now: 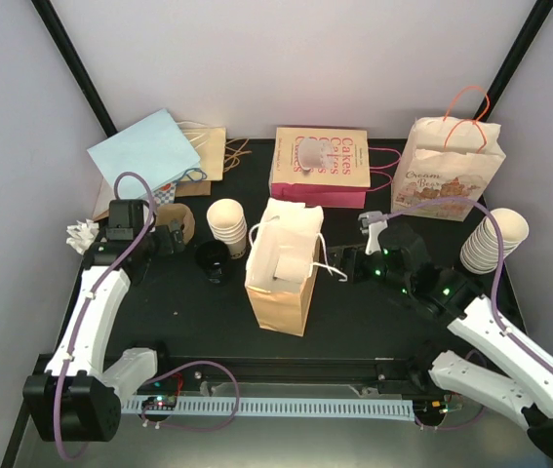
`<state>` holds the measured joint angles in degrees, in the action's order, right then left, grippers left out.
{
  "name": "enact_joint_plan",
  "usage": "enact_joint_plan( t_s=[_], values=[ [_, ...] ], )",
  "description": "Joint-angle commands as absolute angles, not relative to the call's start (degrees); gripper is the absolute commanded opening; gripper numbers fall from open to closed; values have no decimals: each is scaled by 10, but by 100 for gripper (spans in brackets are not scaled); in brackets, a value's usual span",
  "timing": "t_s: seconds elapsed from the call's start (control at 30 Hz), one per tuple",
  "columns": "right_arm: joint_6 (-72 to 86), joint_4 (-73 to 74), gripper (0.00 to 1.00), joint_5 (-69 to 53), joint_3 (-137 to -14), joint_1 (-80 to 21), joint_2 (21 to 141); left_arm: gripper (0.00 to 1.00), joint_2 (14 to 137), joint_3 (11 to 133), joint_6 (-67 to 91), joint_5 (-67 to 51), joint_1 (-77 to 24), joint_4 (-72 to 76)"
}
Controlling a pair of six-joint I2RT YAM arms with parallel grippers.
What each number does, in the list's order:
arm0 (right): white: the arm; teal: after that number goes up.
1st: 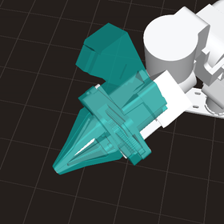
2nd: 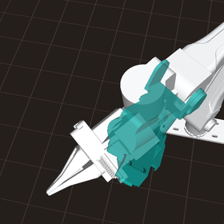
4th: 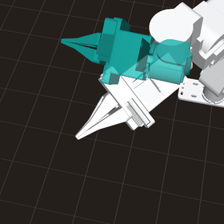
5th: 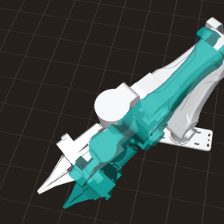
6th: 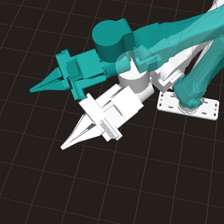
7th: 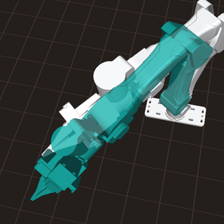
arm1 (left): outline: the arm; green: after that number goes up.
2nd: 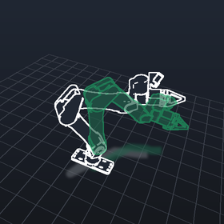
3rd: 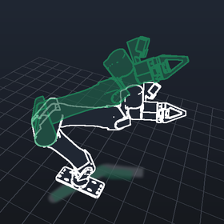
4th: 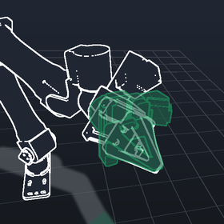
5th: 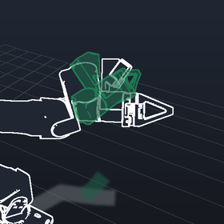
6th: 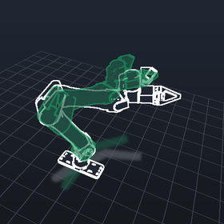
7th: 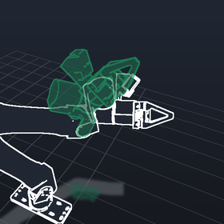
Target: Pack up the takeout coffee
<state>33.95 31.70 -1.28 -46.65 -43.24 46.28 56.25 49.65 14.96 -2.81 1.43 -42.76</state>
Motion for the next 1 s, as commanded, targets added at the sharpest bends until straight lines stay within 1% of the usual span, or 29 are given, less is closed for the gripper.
enact_joint_plan(
  t_s=[0.0, 0.1, 0.2, 0.23, 0.33, 0.53, 0.7, 0.97],
  values=[
    [311, 347, 88, 21, -513, -416, 481, 96, 573, 517, 142, -38, 18, -430],
    [295, 375, 88, 49, -550, -415, 500, 96, 575, 519, 140, -43, 18, -433],
    [276, 379, 89, 49, -573, -415, 503, 98, 572, 519, 132, -49, 18, -434],
    [269, 374, 90, 44, -578, -415, 500, 98, 571, 520, 130, -48, 18, -433],
    [260, 367, 100, 61, -590, -415, 489, 99, 568, 521, 126, -46, 18, -435],
    [259, 397, 100, 126, -619, -415, 504, 99, 563, 530, 120, -45, 18, -443],
    [262, 472, 100, 170, -666, -415, 548, 99, 556, 539, 114, -40, 18, -452],
    [248, 486, 100, 148, -707, -415, 570, 99, 549, 546, 113, -60, 18, -458]
  ],
)
